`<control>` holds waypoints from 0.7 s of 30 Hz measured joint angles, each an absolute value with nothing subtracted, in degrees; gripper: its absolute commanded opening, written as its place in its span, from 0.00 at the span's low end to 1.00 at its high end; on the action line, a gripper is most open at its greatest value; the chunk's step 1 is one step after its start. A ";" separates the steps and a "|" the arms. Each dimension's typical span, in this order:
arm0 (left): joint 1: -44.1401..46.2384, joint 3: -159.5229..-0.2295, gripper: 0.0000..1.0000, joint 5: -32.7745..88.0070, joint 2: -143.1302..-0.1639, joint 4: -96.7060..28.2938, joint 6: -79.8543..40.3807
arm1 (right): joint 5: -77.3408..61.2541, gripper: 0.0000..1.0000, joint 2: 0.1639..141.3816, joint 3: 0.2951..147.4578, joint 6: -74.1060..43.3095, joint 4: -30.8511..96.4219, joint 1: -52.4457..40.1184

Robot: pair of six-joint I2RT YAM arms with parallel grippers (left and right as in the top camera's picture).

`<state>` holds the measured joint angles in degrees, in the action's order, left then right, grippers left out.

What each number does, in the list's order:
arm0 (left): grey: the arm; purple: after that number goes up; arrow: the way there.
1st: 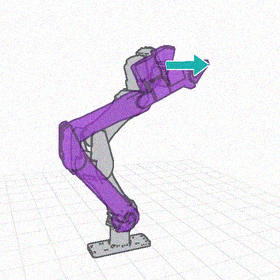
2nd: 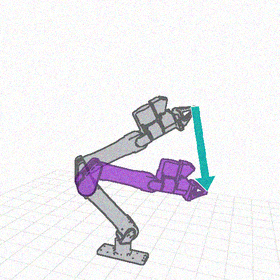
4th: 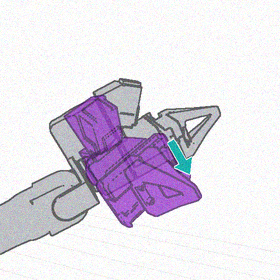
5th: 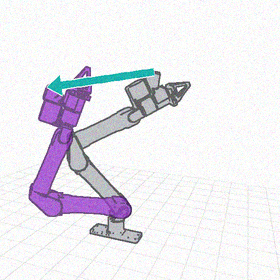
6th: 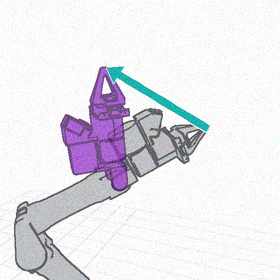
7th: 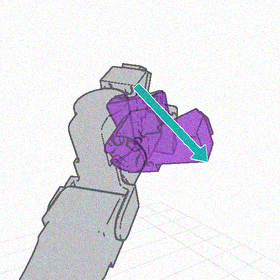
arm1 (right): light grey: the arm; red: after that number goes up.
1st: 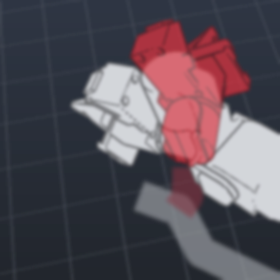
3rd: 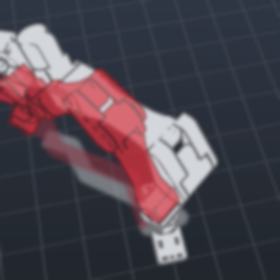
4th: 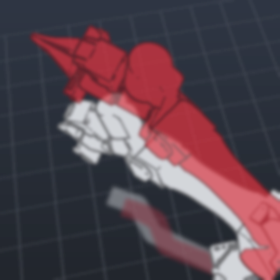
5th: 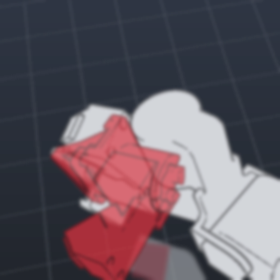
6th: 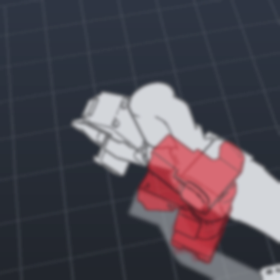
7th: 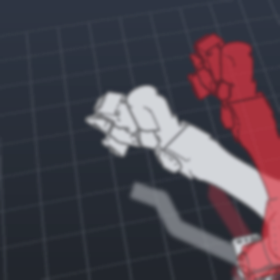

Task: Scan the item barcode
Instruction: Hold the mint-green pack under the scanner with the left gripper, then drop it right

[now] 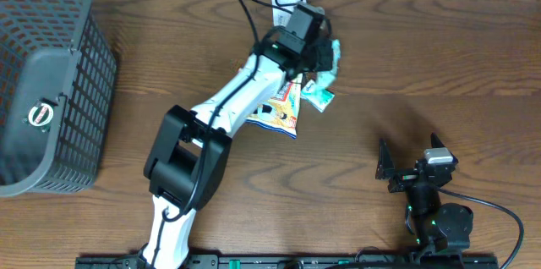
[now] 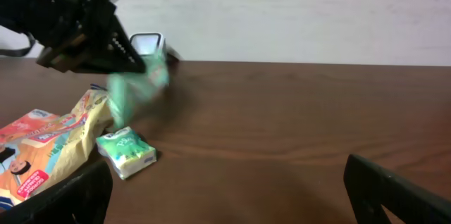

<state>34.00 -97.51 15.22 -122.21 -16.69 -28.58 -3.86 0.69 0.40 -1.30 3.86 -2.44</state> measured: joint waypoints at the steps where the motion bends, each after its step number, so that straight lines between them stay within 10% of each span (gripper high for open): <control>1: 34.35 -97.51 0.24 15.29 -122.39 -16.36 -28.45 | -3.86 0.99 0.69 0.40 -1.30 3.86 -2.44; 21: 29.65 -96.97 0.47 16.19 -113.99 -17.45 -23.77 | -3.84 0.99 0.69 0.40 -1.30 3.84 -2.44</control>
